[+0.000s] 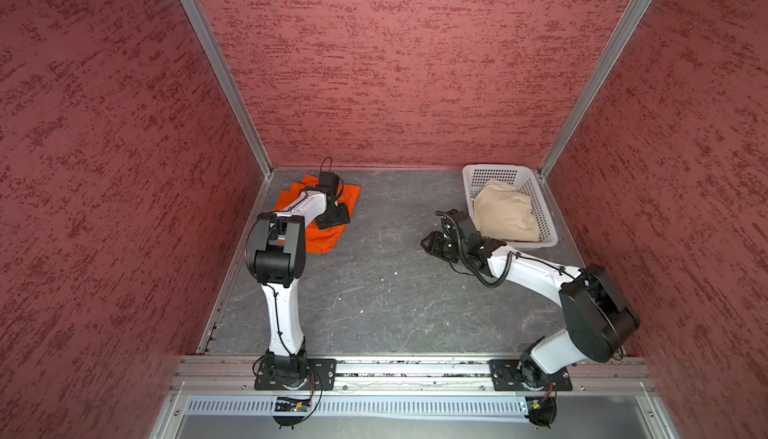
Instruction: Fold and stack the shorts
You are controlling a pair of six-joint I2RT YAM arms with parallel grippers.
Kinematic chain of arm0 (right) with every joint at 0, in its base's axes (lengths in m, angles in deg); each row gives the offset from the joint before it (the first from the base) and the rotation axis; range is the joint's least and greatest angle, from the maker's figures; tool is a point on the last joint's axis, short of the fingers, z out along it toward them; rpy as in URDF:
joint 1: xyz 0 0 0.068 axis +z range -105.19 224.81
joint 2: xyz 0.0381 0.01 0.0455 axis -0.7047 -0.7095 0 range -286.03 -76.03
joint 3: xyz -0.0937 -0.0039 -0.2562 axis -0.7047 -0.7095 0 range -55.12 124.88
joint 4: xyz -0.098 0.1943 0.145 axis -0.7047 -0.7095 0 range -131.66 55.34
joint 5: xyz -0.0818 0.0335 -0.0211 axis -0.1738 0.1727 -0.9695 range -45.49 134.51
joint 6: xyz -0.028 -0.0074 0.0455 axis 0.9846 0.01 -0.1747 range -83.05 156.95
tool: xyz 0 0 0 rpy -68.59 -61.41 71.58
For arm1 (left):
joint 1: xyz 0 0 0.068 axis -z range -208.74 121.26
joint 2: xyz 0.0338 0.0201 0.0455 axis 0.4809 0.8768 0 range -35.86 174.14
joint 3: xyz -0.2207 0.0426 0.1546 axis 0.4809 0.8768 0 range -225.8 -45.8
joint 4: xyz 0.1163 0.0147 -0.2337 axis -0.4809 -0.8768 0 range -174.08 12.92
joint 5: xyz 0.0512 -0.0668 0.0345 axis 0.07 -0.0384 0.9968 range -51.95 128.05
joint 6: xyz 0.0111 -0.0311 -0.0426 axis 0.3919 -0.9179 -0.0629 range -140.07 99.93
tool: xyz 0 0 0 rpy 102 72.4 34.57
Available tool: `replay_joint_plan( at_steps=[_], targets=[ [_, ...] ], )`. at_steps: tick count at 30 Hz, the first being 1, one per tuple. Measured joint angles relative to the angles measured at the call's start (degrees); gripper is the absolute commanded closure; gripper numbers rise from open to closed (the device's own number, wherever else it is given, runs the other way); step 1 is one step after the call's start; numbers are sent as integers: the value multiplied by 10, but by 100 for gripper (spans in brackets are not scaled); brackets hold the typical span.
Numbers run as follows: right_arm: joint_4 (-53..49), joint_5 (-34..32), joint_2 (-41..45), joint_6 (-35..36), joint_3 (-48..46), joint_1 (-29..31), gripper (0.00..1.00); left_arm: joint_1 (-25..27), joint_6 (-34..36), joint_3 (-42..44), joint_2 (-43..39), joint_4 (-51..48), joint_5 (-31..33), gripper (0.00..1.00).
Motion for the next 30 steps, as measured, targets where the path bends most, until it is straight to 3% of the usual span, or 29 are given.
replay_joint_plan(
  at_steps=[13,25,30],
  targets=[
    [-16,-16,14,0,-8,0,53,-16,-16,-131,83,-22,-3,37],
    [-19,-21,19,0,-8,0,53,-40,-24,-310,186,-71,-21,36],
    [-25,-26,29,0,-8,0,52,-40,-23,-316,180,-84,-23,34]
  ],
)
